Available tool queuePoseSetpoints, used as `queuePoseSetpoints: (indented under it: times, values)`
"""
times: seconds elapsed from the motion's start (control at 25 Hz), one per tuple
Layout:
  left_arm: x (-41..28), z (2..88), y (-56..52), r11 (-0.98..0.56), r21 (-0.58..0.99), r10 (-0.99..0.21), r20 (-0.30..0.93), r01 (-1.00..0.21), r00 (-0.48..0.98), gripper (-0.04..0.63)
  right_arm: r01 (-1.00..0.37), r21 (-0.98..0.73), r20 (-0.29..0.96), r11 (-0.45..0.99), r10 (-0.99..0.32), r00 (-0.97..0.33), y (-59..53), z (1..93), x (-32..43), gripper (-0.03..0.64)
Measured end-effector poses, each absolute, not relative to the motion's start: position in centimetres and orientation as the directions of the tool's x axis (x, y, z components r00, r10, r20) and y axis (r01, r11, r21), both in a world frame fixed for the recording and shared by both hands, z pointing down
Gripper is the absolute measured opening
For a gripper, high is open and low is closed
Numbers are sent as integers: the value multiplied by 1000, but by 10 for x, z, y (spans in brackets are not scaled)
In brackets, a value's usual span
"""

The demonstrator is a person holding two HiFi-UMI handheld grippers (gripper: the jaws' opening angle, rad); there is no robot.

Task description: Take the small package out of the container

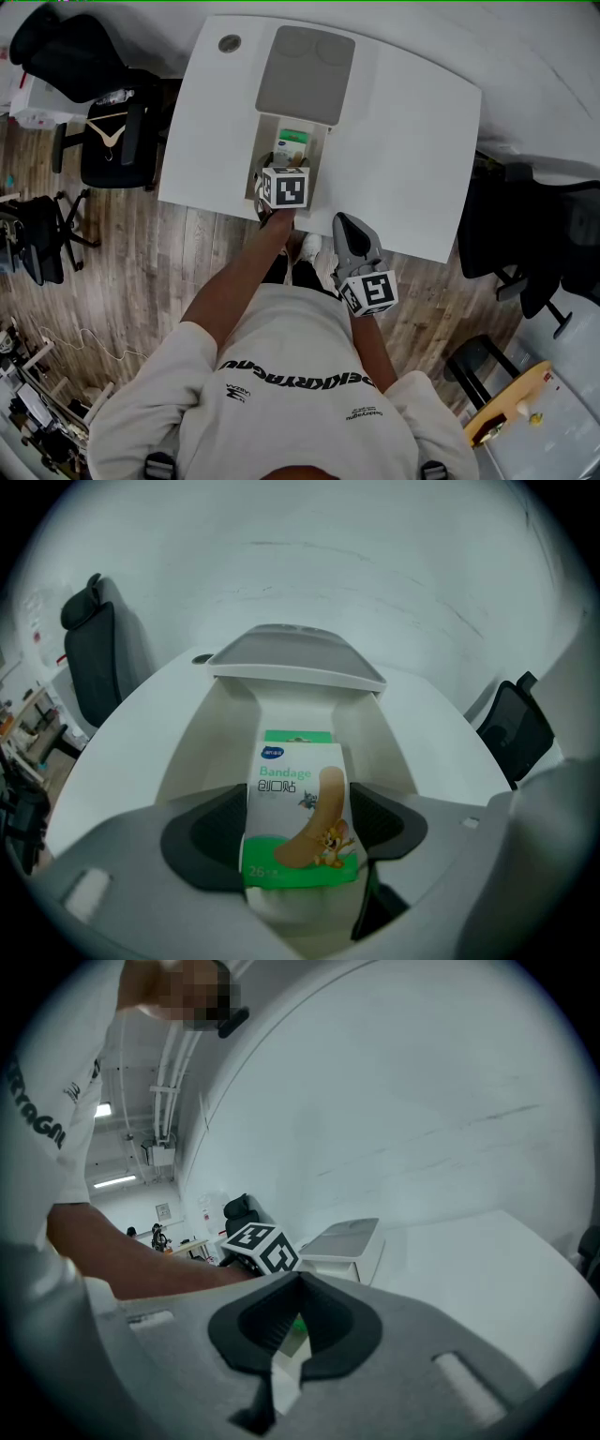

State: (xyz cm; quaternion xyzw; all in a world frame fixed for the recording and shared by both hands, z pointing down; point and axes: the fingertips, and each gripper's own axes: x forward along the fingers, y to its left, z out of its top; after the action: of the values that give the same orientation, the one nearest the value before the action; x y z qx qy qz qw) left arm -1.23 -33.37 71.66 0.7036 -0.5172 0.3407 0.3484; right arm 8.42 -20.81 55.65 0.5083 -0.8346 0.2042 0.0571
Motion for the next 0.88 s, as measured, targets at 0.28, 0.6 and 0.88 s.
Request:
queuePoseSetpoints:
  times: [0.28,0.6,0.88]
  values:
    - [-15,707,-330,-235,151,-506,824,-960,253,359,-879,-273,307,391,-830,-465,-206,554,79,0]
    - [-18,689,-326,-230,184,-549,786,-956,283,360,-885,-243,295,397,-839,-457,-200,544,77,1]
    - [-17,671,-317,-252,200,-575,756,-947,313,360,-884,-228,274,408,-844,-461,-194,534,74,1]
